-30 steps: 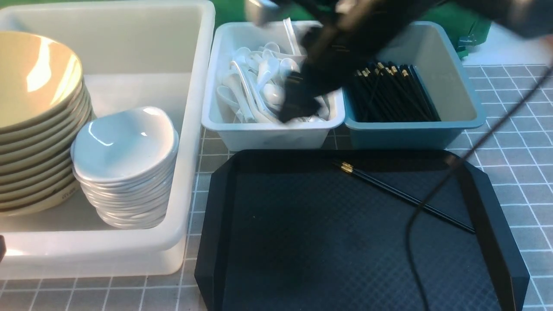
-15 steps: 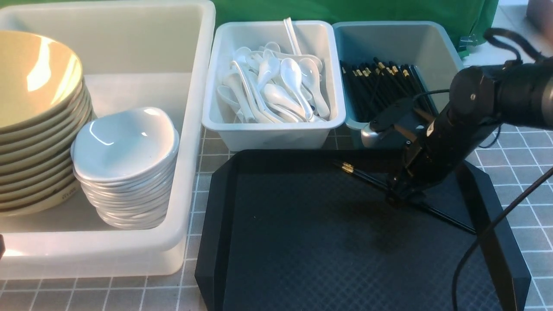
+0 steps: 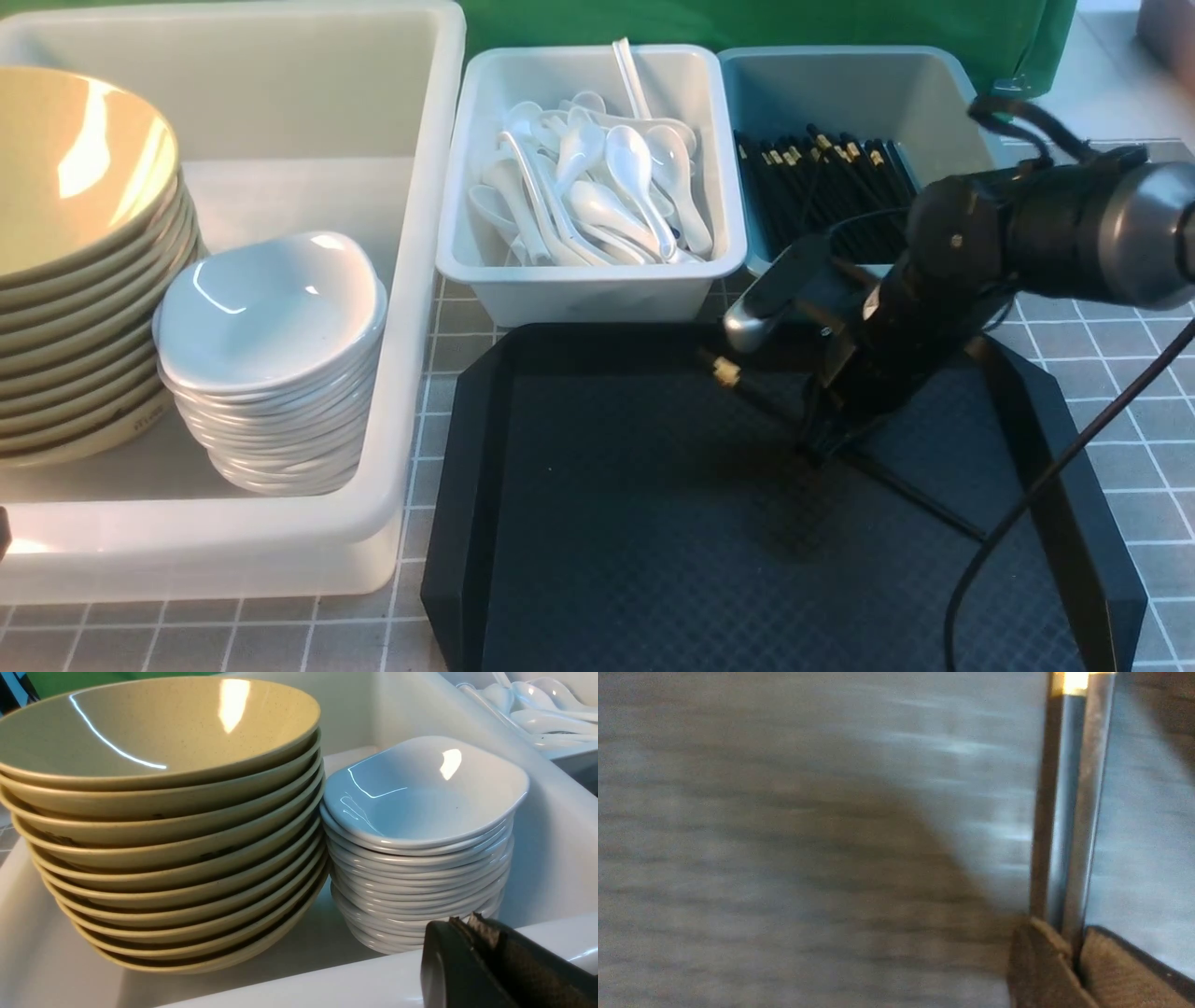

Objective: On grey table put chopsticks spoon bowls plates into blue grey white boxes.

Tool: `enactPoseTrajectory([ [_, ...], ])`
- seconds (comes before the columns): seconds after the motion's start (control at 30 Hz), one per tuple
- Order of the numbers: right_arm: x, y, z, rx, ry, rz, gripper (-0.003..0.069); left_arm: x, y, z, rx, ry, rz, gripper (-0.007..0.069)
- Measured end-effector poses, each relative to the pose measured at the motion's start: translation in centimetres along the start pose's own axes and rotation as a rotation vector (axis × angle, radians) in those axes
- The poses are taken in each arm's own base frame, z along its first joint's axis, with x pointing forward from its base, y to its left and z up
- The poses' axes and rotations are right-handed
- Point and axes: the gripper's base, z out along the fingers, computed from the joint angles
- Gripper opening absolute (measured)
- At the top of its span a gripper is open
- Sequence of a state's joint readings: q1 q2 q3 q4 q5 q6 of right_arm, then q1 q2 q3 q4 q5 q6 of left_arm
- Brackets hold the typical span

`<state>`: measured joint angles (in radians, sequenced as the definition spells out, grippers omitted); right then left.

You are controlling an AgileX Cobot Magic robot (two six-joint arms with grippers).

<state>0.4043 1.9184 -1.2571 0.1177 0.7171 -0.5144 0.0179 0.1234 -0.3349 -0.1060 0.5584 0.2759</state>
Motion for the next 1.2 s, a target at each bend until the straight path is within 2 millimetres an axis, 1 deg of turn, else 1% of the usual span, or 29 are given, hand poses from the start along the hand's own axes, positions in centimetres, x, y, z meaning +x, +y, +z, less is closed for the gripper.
enactPoseTrajectory([
  [0.07, -0.3, 1.2, -1.3, -0.009, -0.013, -0.030, 0.0123, 0.0, 0.0, 0.0, 0.000, 0.000, 0.000, -0.0008],
  [0.1, -0.5, 1.7, -2.5, -0.005, -0.034, -0.041, 0.0123, 0.0, 0.0, 0.0, 0.000, 0.000, 0.000, -0.0008],
  [0.13, -0.7, 2.0, -4.5, 0.010, -0.076, -0.053, 0.0123, 0.0, 0.0, 0.0, 0.000, 0.000, 0.000, -0.0008],
  [0.17, -0.8, 2.1, -4.5, 0.009, -0.076, -0.054, 0.0123, 0.0, 0.0, 0.0, 0.000, 0.000, 0.000, -0.0008],
  [0.2, -0.9, 2.3, -6.7, 0.031, -0.129, -0.066, 0.0123, 0.0, 0.0, 0.0, 0.000, 0.000, 0.000, -0.0008],
  [0.27, -0.9, 2.5, -10.0, 0.076, -0.219, -0.085, 0.0123, 0.0, 0.0, 0.0, 0.000, 0.000, 0.000, -0.0008],
  [0.3, -0.8, 2.6, -10.5, 0.087, -0.234, -0.090, 0.0123, 0.0, 0.0, 0.0, 0.000, 0.000, 0.000, -0.0008],
  [0.33, -0.9, 2.4, -11.6, 0.118, -0.275, -0.101, 0.0123, 0.0, 0.0, 0.0, 0.000, 0.000, 0.000, -0.0008],
  [0.37, -1.1, 1.8, -13.5, 0.191, -0.373, -0.112, 0.0123, 0.0, 0.0, 0.0, 0.000, 0.000, 0.000, -0.0008],
  [0.43, -1.5, 0.6, -14.9, 0.282, -0.503, -0.094, 0.0123, 0.0, 0.0, 0.0, 0.000, 0.000, 0.000, -0.0008],
  [0.5, -2.6, -1.6, -16.3, 0.424, -0.729, -0.033, 0.0123, 0.0, 0.0, 0.0, -0.001, -0.001, 0.001, -0.0008],
  [0.53, -2.6, -1.8, -16.2, 0.423, -0.726, -0.025, 0.0123, 0.0, 0.0, 0.0, -0.001, -0.002, 0.001, -0.0008],
  [0.57, -3.3, -3.3, -16.4, 0.497, -0.870, 0.038, 0.0123, 0.0, 0.0, 0.0, -0.002, -0.005, 0.001, -0.0008],
  [0.6, -3.9, -4.4, -16.0, 0.519, -0.950, 0.097, 0.0124, -0.1, 0.0, 0.0, -0.004, -0.006, 0.003, -0.0008],
  [0.67, -4.3, -5.4, -15.4, 0.523, -0.988, 0.147, 0.0134, -0.1, 0.0, 0.0, -0.005, -0.006, 0.005, -0.0008],
  [0.7, -4.6, -6.3, -14.7, 0.522, -0.999, 0.183, 0.0153, 0.0, 0.1, 0.0, -0.008, -0.005, 0.010, -0.0008],
  [0.73, -5.3, -7.8, -13.1, 0.505, -0.980, 0.237, 0.0203, 0.0, 0.1, 0.0, -0.014, -0.004, 0.020, -0.0008],
  [0.8, -5.6, -9.0, -11.9, 0.473, -0.896, 0.273, 0.0292, 0.0, 0.2, 0.0, -0.022, -0.002, 0.034, -0.0008],
  [0.83, -5.5, -9.4, -11.8, 0.444, -0.828, 0.292, 0.0342, 0.0, 0.2, 0.0, -0.023, -0.003, 0.034, -0.0008],
  [0.87, -5.4, -9.5, -12.1, 0.426, -0.782, 0.300, 0.0365, 0.0, 0.2, 0.0, -0.023, -0.003, 0.034, -0.0008],
  [0.9, -5.3, -9.6, -12.9, 0.413, -0.751, 0.306, 0.0384, 0.0, 0.2, 0.0, -0.023, -0.004, 0.034, -0.0008],
  [0.93, -5.0, -9.4, -14.5, 0.401, -0.720, 0.311, 0.0386, 0.0, 0.2, 0.0, -0.023, -0.005, 0.034, -0.0008],
  [0.97, -4.9, -9.2, -15.2, 0.400, -0.717, 0.310, 0.0384, -0.1, 0.2, 0.0, -0.024, -0.006, 0.034, -0.0008],
  [1.0, -4.2, -8.3, -18.4, 0.408, -0.736, 0.303, 0.0347, -0.1, 0.2, 0.0, -0.024, -0.007, 0.034, -0.0008],
  [1.03, -3.7, -7.7, -20.4, 0.420, -0.765, 0.295, 0.0304, -0.1, 0.2, 0.0, -0.024, -0.008, 0.034, -0.0008],
  [1.07, -3.5, -7.5, -20.9, 0.424, -0.774, 0.294, 0.0304, -0.1, 0.2, 0.0, -0.024, -0.008, 0.034, -0.0008],
  [1.1, -2.0, -5.8, -24.9, 0.459, -0.857, 0.274, 0.0216, -0.1, 0.2, 0.0, -0.024, -0.008, 0.034, -0.0008],
  [1.17, 0.1, -3.7, -28.4, 0.498, -0.947, 0.246, 0.0111, -0.1, 0.2, 0.0, -0.024, -0.008, 0.034, -0.0008],
  [1.2, 2.0, -2.0, -30.6, 0.525, -1.016, 0.232, 0.0073, -0.1, 0.2, 0.0, -0.024, -0.008, 0.035, -0.0008],
])
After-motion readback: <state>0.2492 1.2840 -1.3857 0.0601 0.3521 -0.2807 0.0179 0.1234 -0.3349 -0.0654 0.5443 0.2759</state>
